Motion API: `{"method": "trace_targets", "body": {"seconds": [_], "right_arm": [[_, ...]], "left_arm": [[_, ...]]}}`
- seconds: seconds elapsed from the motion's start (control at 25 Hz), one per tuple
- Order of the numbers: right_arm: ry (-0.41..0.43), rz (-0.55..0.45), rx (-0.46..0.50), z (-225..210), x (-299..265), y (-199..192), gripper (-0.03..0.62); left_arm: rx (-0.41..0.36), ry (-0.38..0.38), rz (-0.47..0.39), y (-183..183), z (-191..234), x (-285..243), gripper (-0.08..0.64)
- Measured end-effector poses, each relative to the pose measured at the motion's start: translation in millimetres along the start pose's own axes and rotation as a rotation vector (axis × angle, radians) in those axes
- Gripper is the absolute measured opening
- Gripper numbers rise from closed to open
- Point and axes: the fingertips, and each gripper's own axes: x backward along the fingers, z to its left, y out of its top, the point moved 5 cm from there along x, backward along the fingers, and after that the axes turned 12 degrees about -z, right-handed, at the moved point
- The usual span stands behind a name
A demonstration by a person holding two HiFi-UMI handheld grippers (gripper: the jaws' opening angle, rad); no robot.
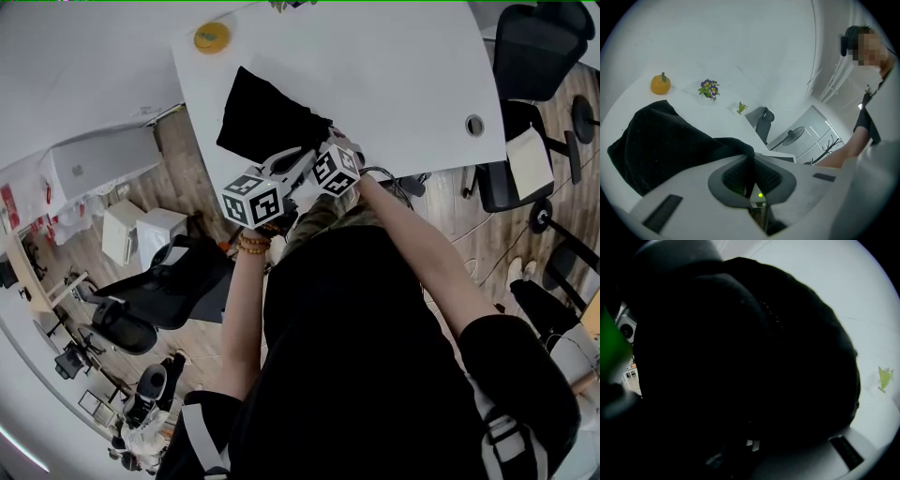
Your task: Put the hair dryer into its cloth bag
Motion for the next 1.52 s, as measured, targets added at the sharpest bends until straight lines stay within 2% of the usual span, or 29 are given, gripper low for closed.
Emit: {"method": "trace_targets", "body": {"seconds": [0.2,0.28,0.4,0.56,0.64,0.72,0.8,0.92,0.96,1.0,1.12,1.16,1.2,1.36,1.52], "right_arm": [[-0.002,0.041,-0.001,-3.6,-5.1,-12.4,0.154],[0.035,0.082,-0.007,-3.3,-4.3,-18.9,0.170],[0.165,0.123,0.033,6.0,12.1,-20.9,0.243],[0.336,0.169,0.158,4.8,57.8,-26.0,0.255],[0.327,0.185,0.187,-12.9,75.9,-27.2,0.253],[0.265,0.190,0.203,-34.0,83.8,-24.4,0.255],[0.230,0.201,0.224,-44.7,79.2,-21.8,0.264],[0.226,0.235,0.255,-46.0,57.1,-23.0,0.263],[0.226,0.240,0.237,-46.9,51.0,-20.8,0.194],[0.229,0.236,0.194,-48.2,47.2,-15.2,0.066],[0.249,0.193,0.042,-51.6,47.5,13.9,0.038],[0.259,0.189,0.037,-51.4,49.1,22.3,0.038],[0.270,0.194,0.056,-50.4,50.5,28.7,0.038],[0.279,0.220,0.116,-45.0,52.6,37.6,0.038],[0.259,0.212,0.063,-39.9,55.2,43.5,0.038]], "left_arm": [[0.011,0.000,-0.015,2.6,3.3,2.0,0.034],[0.010,0.005,-0.015,1.7,5.8,1.5,0.034],[-0.013,0.026,0.003,-4.7,13.6,2.8,0.034],[-0.044,0.052,0.035,-15.2,21.5,4.1,0.035],[-0.043,0.057,0.036,-20.1,23.1,5.7,0.035],[-0.033,0.063,0.027,-24.0,23.5,8.1,0.035],[-0.023,0.068,0.015,-26.6,22.6,10.0,0.035],[-0.025,0.060,-0.002,-26.9,18.4,10.3,0.035],[-0.039,0.060,-0.008,-25.7,16.9,11.7,0.035],[-0.065,0.066,-0.013,-24.5,16.1,15.1,0.035],[-0.188,0.138,0.018,-28.9,22.5,36.9,0.040],[-0.217,0.172,0.042,-34.8,27.7,45.5,0.067],[-0.226,0.206,0.067,-43.1,33.8,53.2,0.125],[-0.110,0.281,0.162,-89.5,55.4,62.1,0.215],[-0.048,0.253,0.169,-110.0,47.7,44.6,0.284]]}}
